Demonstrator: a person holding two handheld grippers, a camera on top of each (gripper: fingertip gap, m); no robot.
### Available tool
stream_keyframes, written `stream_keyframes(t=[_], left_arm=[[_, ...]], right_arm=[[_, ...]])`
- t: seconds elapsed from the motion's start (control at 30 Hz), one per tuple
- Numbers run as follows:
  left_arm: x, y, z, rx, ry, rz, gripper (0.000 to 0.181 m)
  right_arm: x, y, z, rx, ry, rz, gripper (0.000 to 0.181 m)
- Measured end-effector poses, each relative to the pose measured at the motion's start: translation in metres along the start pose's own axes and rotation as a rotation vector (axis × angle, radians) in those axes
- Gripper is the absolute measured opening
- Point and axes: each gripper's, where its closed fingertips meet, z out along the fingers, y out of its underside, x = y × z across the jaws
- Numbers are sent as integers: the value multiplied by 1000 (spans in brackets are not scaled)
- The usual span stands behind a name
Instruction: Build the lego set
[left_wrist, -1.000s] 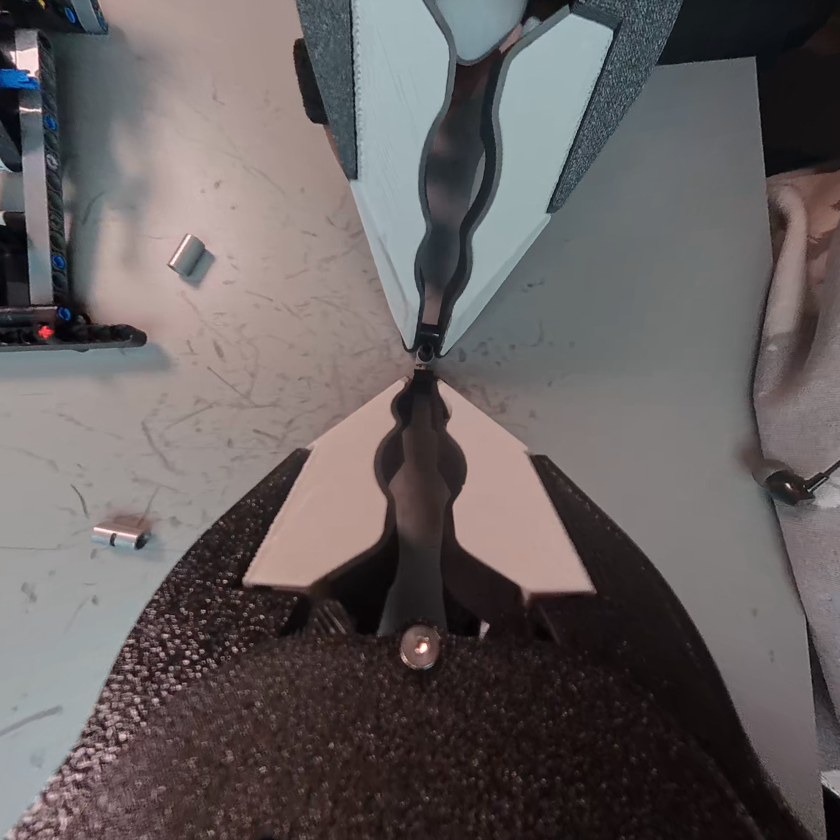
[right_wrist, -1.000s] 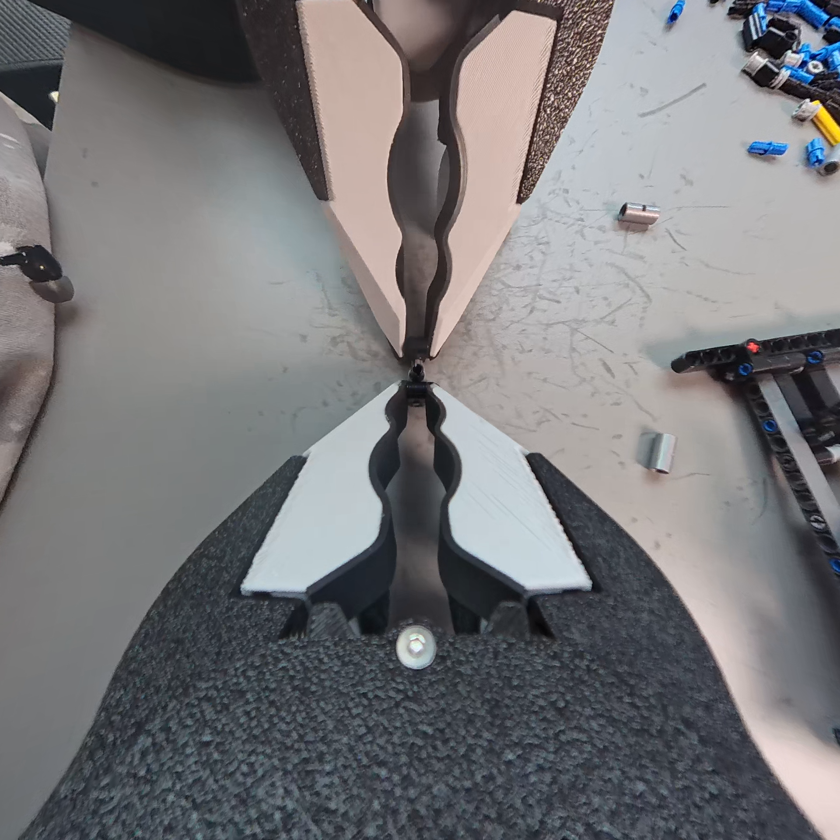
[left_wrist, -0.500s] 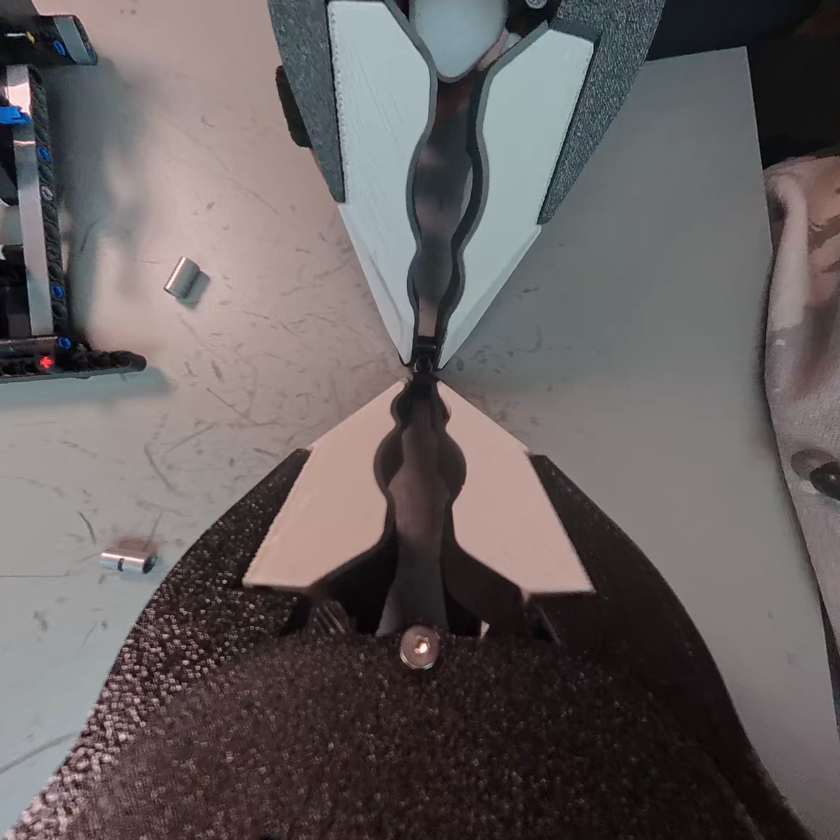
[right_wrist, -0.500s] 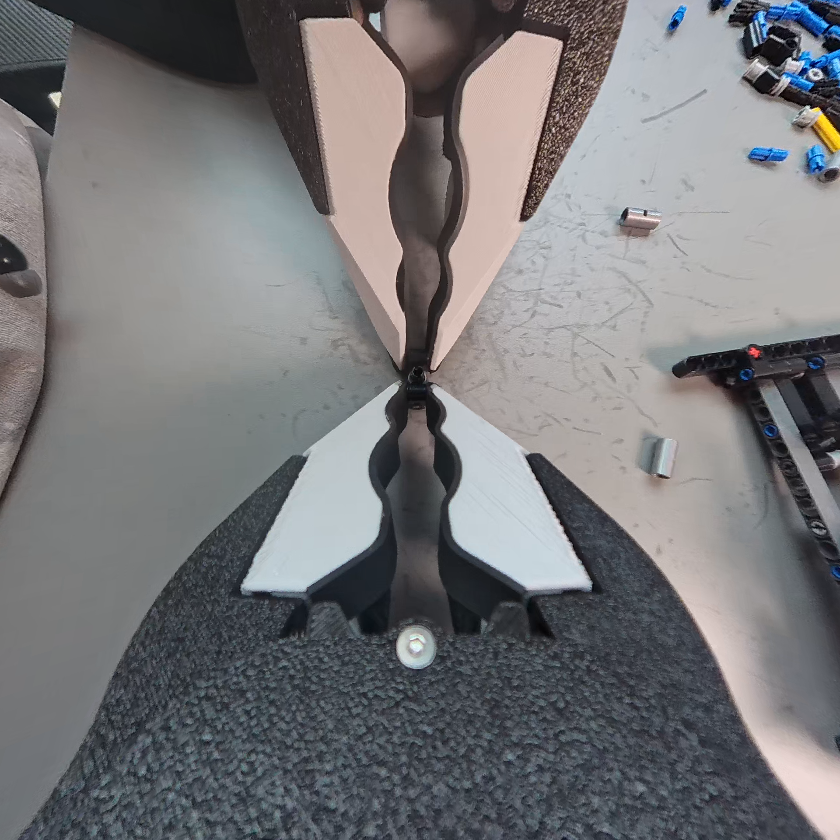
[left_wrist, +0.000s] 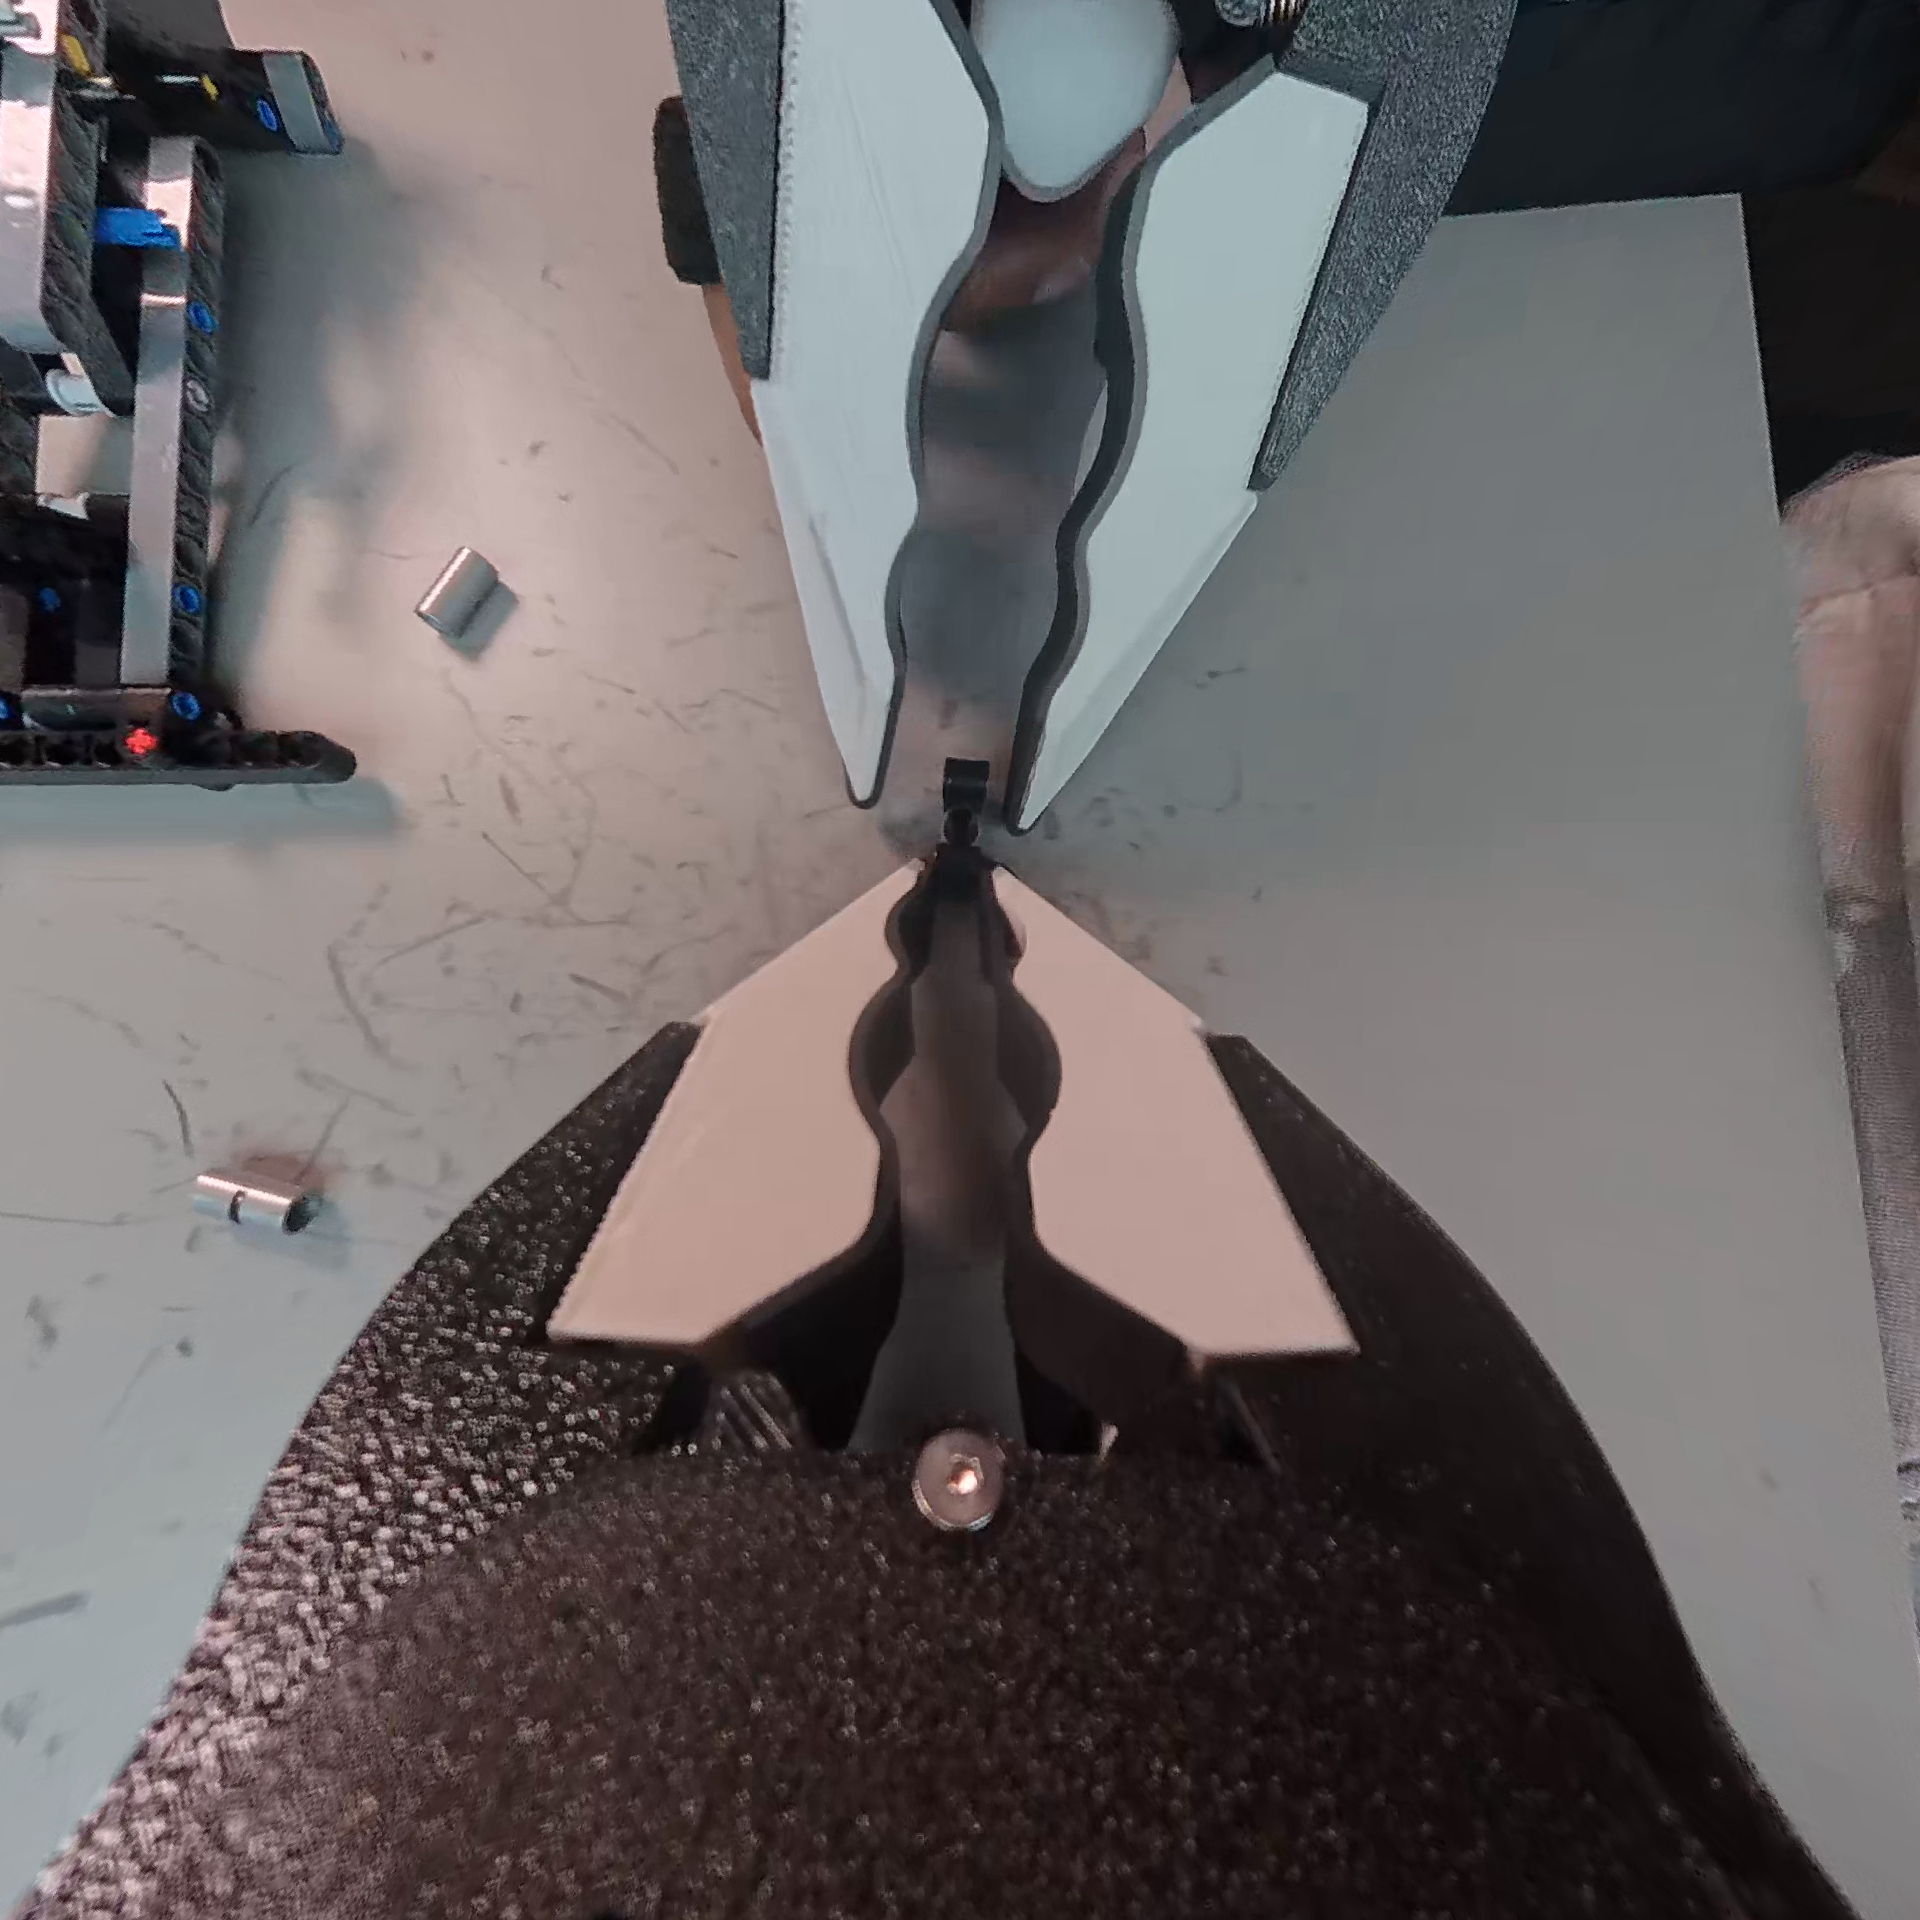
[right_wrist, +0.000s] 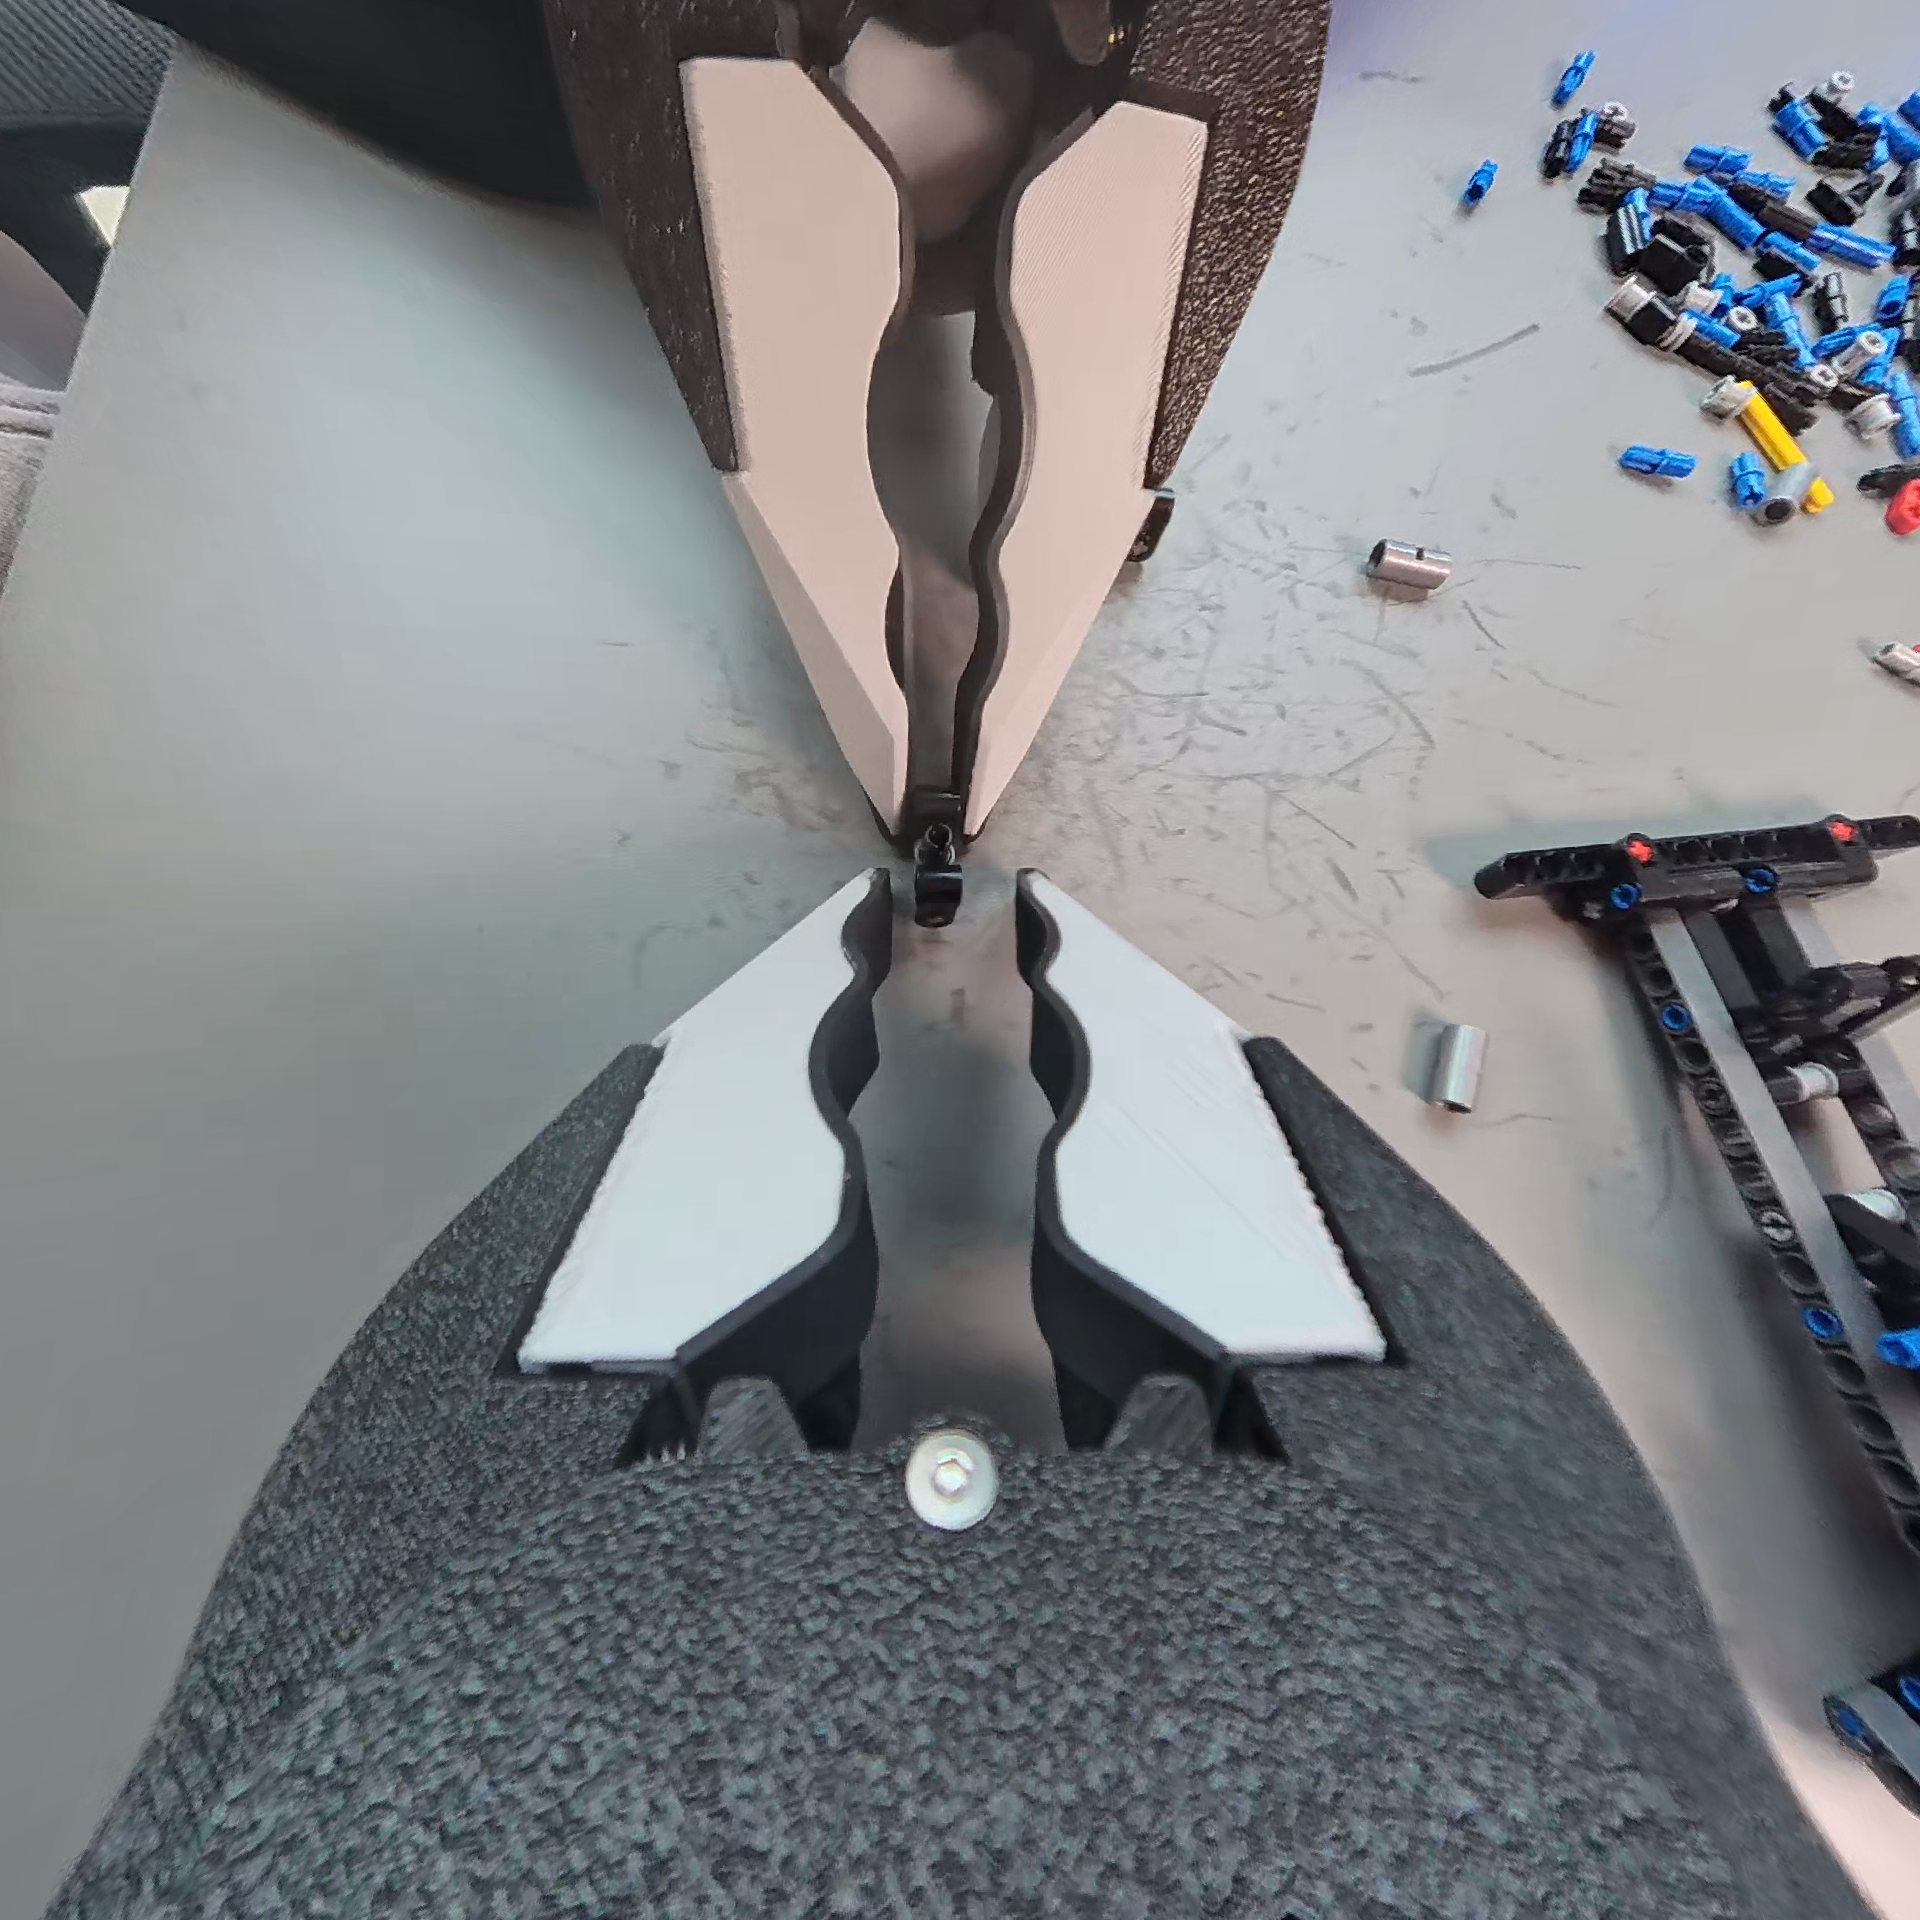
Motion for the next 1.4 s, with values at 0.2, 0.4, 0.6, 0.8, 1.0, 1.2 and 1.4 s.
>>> stream_keyframes(t=[0.2, 0.4, 0.6, 0.8, 1.0, 1.2, 1.4], left_arm=[[-2, -8, -8, 62, 18, -33, 30], [-25, -31, -31, 241, -84, -64, 34], [-55, -46, -54, 396, -248, -95, 33], [-64, -51, -66, 464, -333, -90, 29], [-67, -50, -67, 480, -373, -93, 27], [-66, -45, -52, 406, -394, -50, 26], [-62, -43, -44, 355, -412, 23, 25]], right_arm=[[17, -32, -24, 250, 37, 89, 29], [60, -61, -58, 445, 197, 159, 27], [130, -110, -116, 410, 385, 134, 21], [208, -173, -173, 340, 489, 244, 22], [241, -197, -173, 280, 537, 245, 22], [251, -188, -160, 182, 571, 204, 22], [253, -162, -145, 52, 597, 170, 23]])
